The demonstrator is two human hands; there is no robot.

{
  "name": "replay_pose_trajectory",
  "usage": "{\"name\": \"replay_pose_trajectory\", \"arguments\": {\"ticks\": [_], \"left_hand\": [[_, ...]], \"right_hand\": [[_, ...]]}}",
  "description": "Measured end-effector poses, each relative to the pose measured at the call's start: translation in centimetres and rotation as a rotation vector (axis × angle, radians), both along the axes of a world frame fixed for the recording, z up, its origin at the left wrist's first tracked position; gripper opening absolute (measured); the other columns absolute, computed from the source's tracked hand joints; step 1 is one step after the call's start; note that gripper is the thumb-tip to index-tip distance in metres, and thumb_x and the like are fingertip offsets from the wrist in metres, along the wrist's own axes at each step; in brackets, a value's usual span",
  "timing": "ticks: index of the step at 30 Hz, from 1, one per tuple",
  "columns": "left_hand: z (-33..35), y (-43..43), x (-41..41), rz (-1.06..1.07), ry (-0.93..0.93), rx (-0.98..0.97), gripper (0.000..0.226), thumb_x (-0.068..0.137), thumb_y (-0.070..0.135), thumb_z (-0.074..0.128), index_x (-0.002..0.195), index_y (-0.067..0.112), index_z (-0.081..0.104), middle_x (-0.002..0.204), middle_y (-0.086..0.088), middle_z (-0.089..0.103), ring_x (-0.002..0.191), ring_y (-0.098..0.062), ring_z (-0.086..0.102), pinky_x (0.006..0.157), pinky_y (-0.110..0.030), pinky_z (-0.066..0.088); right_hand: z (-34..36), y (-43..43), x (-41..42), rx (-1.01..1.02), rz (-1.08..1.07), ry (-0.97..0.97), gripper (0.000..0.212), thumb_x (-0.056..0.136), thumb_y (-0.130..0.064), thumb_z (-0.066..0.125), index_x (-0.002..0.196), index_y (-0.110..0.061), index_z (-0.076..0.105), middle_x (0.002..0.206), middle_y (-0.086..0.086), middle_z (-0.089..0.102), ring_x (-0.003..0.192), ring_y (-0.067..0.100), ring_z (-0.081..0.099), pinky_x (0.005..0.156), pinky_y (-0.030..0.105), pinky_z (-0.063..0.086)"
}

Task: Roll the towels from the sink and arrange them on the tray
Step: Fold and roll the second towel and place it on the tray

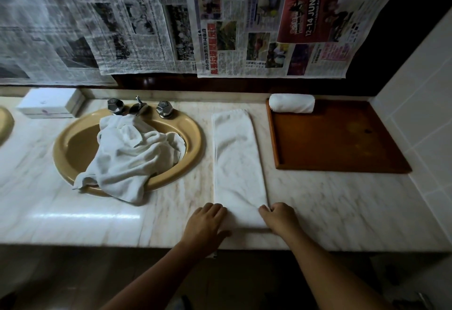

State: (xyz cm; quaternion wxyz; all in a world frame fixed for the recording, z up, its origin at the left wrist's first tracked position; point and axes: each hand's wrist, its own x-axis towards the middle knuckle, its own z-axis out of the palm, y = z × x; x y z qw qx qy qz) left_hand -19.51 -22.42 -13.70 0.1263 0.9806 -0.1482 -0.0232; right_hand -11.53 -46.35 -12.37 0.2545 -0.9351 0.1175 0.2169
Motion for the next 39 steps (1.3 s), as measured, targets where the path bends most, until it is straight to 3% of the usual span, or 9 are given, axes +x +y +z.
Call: {"name": "replay_pose_trajectory", "arguments": {"ticks": [5, 7, 9, 11, 17, 24, 30, 33, 39], "left_hand": [[-0.3, 0.6, -0.7, 0.021, 0.022, -0.068, 0.054, 0.091, 0.043, 0.062, 0.139, 0.025, 0.047, 0.132, 0.000, 0.058, 0.113, -0.021, 0.060, 0.078, -0.033, 0.059], [-0.5, 0.9, -0.8, 0.065, 0.034, -0.141, 0.054, 0.088, 0.042, 0.063, 0.137, 0.025, 0.050, 0.131, 0.001, 0.059, 0.113, -0.021, 0.061, 0.075, -0.033, 0.059], [-0.9, 1.2, -0.9, 0.076, 0.052, -0.183, 0.055, 0.086, 0.041, 0.065, 0.137, 0.025, 0.052, 0.132, 0.001, 0.059, 0.114, -0.021, 0.061, 0.079, -0.033, 0.058], [-0.8, 1.4, -0.9, 0.106, 0.086, -0.234, 0.057, 0.085, 0.039, 0.067, 0.139, 0.025, 0.054, 0.136, 0.002, 0.059, 0.117, -0.020, 0.061, 0.086, -0.033, 0.056], [-0.3, 1.5, -0.4, 0.198, 0.159, -0.361, 0.058, 0.084, 0.037, 0.071, 0.139, 0.030, 0.056, 0.139, 0.009, 0.058, 0.121, -0.013, 0.058, 0.099, -0.027, 0.051], [0.4, 1.5, -0.1, 0.275, 0.176, -0.526, 0.041, 0.076, 0.037, 0.075, 0.111, 0.028, 0.056, 0.101, 0.009, 0.066, 0.087, -0.011, 0.062, 0.074, -0.031, 0.054], [0.2, 2.9, 0.7, 0.335, 0.262, -0.666, 0.043, 0.073, 0.036, 0.084, 0.109, 0.033, 0.062, 0.110, 0.017, 0.066, 0.105, 0.001, 0.062, 0.088, -0.027, 0.058], [0.0, 3.0, 0.2, 0.275, 0.276, -0.644, 0.045, 0.077, 0.035, 0.076, 0.119, 0.036, 0.059, 0.118, 0.016, 0.063, 0.111, -0.001, 0.060, 0.094, -0.029, 0.056], [-0.5, 2.8, -0.7, 0.316, 0.276, -0.655, 0.053, 0.079, 0.030, 0.075, 0.126, 0.035, 0.051, 0.122, 0.016, 0.062, 0.115, -0.004, 0.060, 0.094, -0.030, 0.056]], "right_hand": [[-0.6, 0.4, -1.6, 0.166, -0.057, -0.184, 0.023, 0.093, -0.043, 0.058, 0.086, -0.023, 0.049, 0.086, 0.001, 0.058, 0.076, 0.022, 0.056, 0.066, 0.030, 0.041], [-1.1, -0.5, -2.6, 0.264, 0.123, -0.313, 0.024, 0.087, -0.046, 0.064, 0.096, -0.029, 0.048, 0.100, -0.004, 0.051, 0.087, 0.016, 0.054, 0.074, 0.030, 0.044], [-1.6, -1.8, -3.5, 0.211, 0.409, -0.311, 0.040, 0.079, -0.049, 0.068, 0.108, -0.034, 0.046, 0.114, -0.009, 0.043, 0.100, 0.010, 0.049, 0.084, 0.026, 0.046], [-1.7, -2.7, -3.8, 0.135, 0.534, -0.283, 0.049, 0.077, -0.041, 0.070, 0.119, -0.035, 0.046, 0.124, -0.013, 0.038, 0.110, 0.012, 0.048, 0.092, 0.027, 0.046], [-1.7, -3.1, -3.8, 0.176, 0.489, -0.340, 0.049, 0.077, -0.033, 0.070, 0.124, -0.028, 0.057, 0.126, -0.016, 0.042, 0.110, 0.009, 0.050, 0.096, 0.025, 0.047], [-1.0, -2.5, -2.6, 0.210, 0.373, -0.239, 0.049, 0.078, -0.024, 0.081, 0.124, -0.021, 0.066, 0.118, -0.012, 0.054, 0.109, 0.007, 0.051, 0.098, 0.022, 0.042], [-0.4, -2.5, -2.4, 0.291, 0.274, -0.129, 0.054, 0.083, -0.019, 0.079, 0.130, -0.032, 0.059, 0.120, -0.018, 0.056, 0.114, 0.008, 0.055, 0.093, 0.019, 0.043], [-0.4, -2.8, -2.7, 0.297, 0.235, -0.114, 0.044, 0.083, -0.021, 0.079, 0.121, -0.032, 0.061, 0.113, -0.017, 0.060, 0.107, 0.008, 0.059, 0.083, 0.016, 0.044], [-0.9, -2.5, -2.4, 0.333, 0.195, -0.059, 0.044, 0.089, -0.026, 0.074, 0.131, -0.026, 0.059, 0.127, -0.010, 0.056, 0.117, 0.011, 0.055, 0.100, 0.029, 0.046]]}}
